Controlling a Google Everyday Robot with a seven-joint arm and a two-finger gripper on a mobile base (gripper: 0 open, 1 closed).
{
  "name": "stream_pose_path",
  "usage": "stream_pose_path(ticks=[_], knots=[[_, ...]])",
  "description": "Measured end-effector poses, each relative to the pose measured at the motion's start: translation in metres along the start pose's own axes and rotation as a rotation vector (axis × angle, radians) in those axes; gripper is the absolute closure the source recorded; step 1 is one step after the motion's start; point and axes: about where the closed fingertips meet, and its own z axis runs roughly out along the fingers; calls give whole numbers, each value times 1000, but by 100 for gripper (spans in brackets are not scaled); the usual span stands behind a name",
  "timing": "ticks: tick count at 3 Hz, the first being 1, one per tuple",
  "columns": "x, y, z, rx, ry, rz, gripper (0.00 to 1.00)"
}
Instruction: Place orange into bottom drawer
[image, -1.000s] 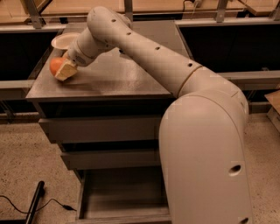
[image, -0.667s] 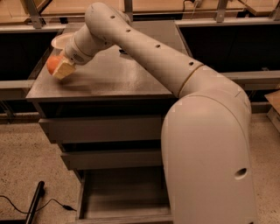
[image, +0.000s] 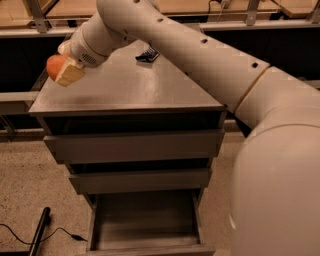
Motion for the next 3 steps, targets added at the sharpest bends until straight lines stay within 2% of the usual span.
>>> stream_pose_path(ticks=[1, 2, 3], knots=[[22, 43, -45, 28, 6, 13, 100], [24, 40, -44, 20, 12, 20, 100], [37, 49, -54, 36, 17, 47, 100]])
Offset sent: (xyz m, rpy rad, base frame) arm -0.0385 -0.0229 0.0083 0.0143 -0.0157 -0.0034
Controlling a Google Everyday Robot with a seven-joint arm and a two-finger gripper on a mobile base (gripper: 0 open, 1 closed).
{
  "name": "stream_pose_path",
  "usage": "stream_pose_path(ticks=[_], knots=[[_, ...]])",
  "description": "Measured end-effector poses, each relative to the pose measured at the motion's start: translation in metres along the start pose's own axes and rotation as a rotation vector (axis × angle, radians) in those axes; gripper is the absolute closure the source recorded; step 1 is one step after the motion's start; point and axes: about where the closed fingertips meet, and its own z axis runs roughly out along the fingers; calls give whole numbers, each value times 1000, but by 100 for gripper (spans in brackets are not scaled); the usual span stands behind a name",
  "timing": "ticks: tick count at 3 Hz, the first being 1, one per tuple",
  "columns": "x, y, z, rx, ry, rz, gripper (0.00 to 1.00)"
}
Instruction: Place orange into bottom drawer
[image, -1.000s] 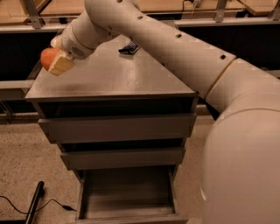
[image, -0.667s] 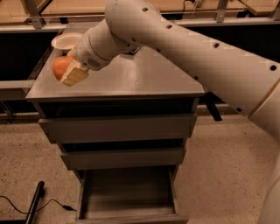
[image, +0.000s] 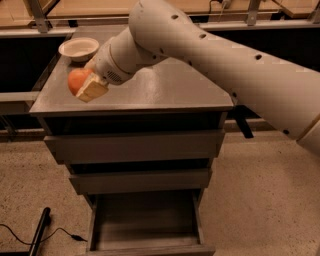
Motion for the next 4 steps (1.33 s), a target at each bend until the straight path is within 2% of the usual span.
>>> stream_pose_path(ticks=[2, 3, 4], knots=[[57, 52, -26, -46, 67, 28, 100], [101, 98, -44, -73, 89, 77, 100], [178, 152, -67, -32, 95, 129, 100]])
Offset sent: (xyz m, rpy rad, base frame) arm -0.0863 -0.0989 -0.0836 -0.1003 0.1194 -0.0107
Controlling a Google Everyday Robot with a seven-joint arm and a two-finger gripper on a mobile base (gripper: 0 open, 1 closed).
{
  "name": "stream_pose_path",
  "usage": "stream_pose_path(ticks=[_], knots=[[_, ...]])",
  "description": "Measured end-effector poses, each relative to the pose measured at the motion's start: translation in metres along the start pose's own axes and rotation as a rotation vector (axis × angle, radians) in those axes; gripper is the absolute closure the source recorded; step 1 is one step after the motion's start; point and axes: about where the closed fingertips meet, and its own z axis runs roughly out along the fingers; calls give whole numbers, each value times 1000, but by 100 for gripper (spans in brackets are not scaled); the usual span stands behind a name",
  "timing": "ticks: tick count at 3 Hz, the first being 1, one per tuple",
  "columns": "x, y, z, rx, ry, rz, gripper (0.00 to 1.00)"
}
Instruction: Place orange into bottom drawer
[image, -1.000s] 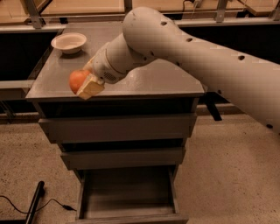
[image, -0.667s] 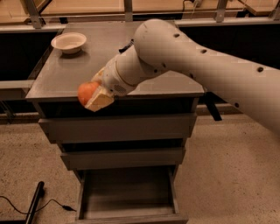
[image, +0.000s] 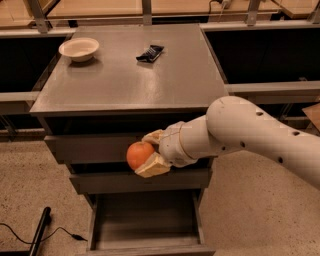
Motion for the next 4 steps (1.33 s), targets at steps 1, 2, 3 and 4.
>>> stream_pose_path(ticks=[1, 2, 3, 4], knots=[[0, 0, 0, 0, 0, 0, 100], [17, -2, 11, -26, 22, 7, 100], [50, 4, 26, -33, 20, 31, 100], [90, 14, 40, -20, -11, 48, 100]])
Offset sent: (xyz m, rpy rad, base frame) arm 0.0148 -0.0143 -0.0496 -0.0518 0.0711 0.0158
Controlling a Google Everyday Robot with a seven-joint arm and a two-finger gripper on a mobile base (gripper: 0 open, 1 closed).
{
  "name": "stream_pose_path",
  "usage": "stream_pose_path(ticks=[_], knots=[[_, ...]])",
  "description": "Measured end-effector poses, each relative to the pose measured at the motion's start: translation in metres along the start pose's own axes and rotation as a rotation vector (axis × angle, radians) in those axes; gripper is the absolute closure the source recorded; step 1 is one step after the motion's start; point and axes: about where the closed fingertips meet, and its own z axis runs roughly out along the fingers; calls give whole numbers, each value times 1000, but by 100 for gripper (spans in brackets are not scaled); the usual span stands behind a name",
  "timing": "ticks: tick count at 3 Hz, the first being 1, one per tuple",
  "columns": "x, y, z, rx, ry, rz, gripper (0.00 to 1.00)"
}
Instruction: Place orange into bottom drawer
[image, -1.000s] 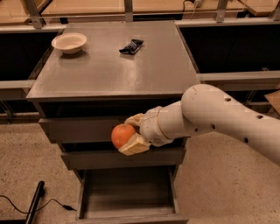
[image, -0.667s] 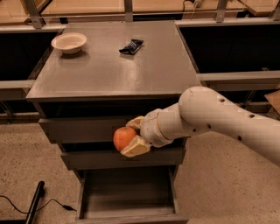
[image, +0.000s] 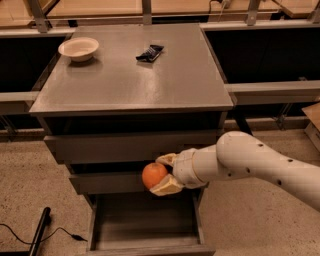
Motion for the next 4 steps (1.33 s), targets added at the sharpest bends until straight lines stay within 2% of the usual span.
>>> stream_pose_path(ticks=[2, 4], knots=[[61, 9, 26, -3, -90, 29, 100], [67, 12, 35, -23, -77, 44, 100]])
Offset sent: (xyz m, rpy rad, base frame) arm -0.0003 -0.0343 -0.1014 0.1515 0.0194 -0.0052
